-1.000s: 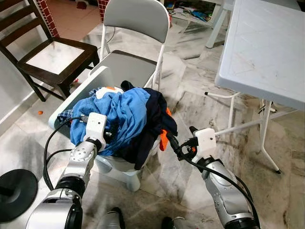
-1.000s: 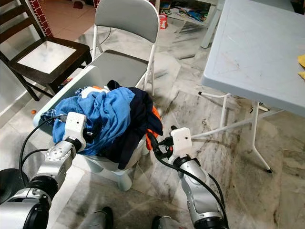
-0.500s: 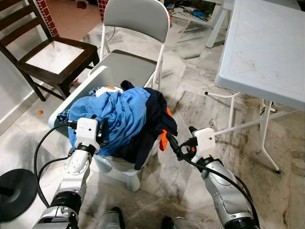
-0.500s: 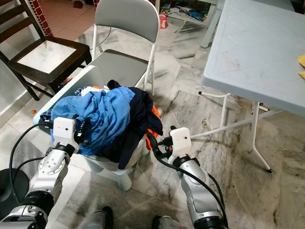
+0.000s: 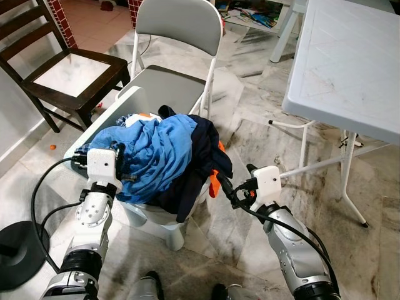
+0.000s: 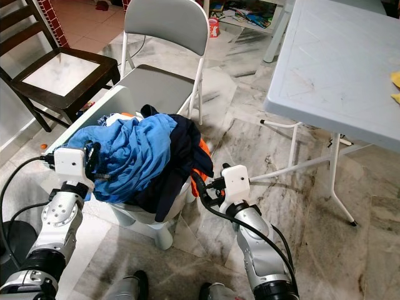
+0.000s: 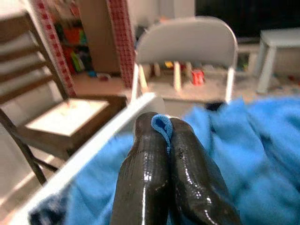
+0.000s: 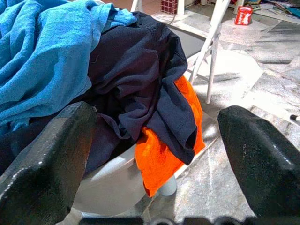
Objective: Hang hanger
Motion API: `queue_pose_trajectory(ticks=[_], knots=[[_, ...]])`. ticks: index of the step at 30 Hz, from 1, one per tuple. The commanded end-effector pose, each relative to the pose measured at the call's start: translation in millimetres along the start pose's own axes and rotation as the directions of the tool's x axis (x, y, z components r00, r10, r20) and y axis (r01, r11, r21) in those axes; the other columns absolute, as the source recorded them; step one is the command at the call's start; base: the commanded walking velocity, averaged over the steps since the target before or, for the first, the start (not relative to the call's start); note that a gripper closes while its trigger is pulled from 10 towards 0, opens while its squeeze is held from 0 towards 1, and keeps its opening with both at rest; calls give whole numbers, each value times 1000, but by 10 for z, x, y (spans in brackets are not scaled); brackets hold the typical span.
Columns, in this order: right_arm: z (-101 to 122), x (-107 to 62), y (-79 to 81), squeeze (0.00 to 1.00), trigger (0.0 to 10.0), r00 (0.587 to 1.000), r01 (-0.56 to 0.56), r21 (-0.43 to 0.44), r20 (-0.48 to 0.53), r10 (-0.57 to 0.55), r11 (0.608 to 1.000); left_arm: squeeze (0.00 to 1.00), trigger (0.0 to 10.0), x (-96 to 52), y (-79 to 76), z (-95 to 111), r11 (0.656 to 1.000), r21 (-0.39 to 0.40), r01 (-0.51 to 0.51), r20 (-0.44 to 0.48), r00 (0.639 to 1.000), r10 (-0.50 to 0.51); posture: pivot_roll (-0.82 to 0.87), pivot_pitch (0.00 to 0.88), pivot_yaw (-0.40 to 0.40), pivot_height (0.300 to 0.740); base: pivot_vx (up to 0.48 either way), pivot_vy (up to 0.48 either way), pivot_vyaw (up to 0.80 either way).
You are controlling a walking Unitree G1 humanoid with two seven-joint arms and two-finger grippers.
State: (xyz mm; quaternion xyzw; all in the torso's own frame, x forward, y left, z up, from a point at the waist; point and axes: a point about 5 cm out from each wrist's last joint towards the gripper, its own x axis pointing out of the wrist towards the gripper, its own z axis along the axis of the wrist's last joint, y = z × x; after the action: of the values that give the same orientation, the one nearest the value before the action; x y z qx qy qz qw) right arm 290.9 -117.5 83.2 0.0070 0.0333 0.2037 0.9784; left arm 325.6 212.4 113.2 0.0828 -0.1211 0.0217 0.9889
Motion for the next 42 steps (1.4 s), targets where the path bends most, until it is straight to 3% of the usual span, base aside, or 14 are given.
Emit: queue_pose_trajectory(ticks=[1, 4, 8, 9, 11, 14, 20, 25, 26, 27, 28, 33, 41, 42], knots=[[-53, -17, -2, 0, 10000, 1000, -7, -1, -28, 7, 1000, 0, 0, 58, 85, 145, 999, 19, -36, 73, 997, 35, 40, 191, -51, 740, 0, 0, 0], [-52, -12, -6, 0, 10000, 1000, -4, -3, -28, 4, 1000, 0, 0, 168, 142, 445, 996, 37, -82, 206, 976, 73, 42, 190, -50, 740, 0, 0, 0], [-54, -10, -9, 0, 10000, 1000, -2, -4, -28, 2, 1000, 0, 0, 268, 213, 730, 992, 29, -125, 303, 946, 110, 45, 188, -48, 740, 0, 0, 0], [-56, -9, -10, 0, 10000, 1000, -1, -3, -27, 1, 1000, 0, 0, 279, 324, 838, 985, 34, -167, 330, 932, 147, 45, 188, -48, 740, 0, 0, 0], [-58, -8, -6, 0, 10000, 1000, 0, -3, -27, 0, 1000, 0, 0, 253, 424, 850, 979, 45, -199, 326, 929, 174, 50, 189, -44, 740, 0, 0, 0], [-71, -13, 0, 0, 10000, 1000, 1, -1, -29, -1, 1000, 0, 0, 145, 568, 723, 968, 84, -237, 273, 940, 206, 56, 191, -39, 740, 0, 0, 0], [-94, -31, 11, 0, 10000, 999, 2, 3, -34, -1, 1000, 0, 0, -272, 885, 198, 930, 133, -344, 28, 939, 343, 65, 204, -42, 740, 0, 0, 0], [-101, -22, 21, 0, 10000, 999, -9, 2, -39, 9, 1000, 0, 0, -589, 898, -238, 919, 173, -354, -181, 906, 383, 72, 207, -56, 740, 0, 0, 0], [-96, -17, 21, 0, 10000, 999, -12, 1, -39, 12, 1000, 278, 0, -627, 873, -319, 924, 173, -341, -221, 900, 374, 73, 207, -58, 740, 0, 0, 0], [-87, -8, 19, 0, 10000, 999, -15, -1, -38, 15, 1000, 702, 3176, -663, 817, -401, 931, 175, -321, -267, 894, 359, 73, 207, -59, 740, 0, 0, 0], [-83, -4, 16, 0, 10000, 999, -16, -2, -38, 16, 1000, 1000, 10000, -671, 788, -426, 934, 172, -312, -281, 893, 351, 73, 206, -61, 740, 0, 0, 0], [-71, 0, 1, 0, 10000, 999, -17, -8, -36, 17, 1000, 1000, 10000, -658, 678, -471, 945, 152, -289, -309, 895, 323, 66, 205, -64, 740, 0, 0, 0], [-82, -26, -14, 0, 10000, 999, -9, -9, -39, 9, 1000, 1000, 10000, -632, 749, -340, 897, 382, -223, -210, 924, 319, 57, 205, -58, 740, 0, 0, 0], [-82, -26, -14, 0, 10000, 999, -9, -9, -39, 9, 1000, 1000, 10000, -632, 749, -340, 897, 382, -223, -210, 924, 319, 57, 205, -58, 740, 0, 0, 0]])
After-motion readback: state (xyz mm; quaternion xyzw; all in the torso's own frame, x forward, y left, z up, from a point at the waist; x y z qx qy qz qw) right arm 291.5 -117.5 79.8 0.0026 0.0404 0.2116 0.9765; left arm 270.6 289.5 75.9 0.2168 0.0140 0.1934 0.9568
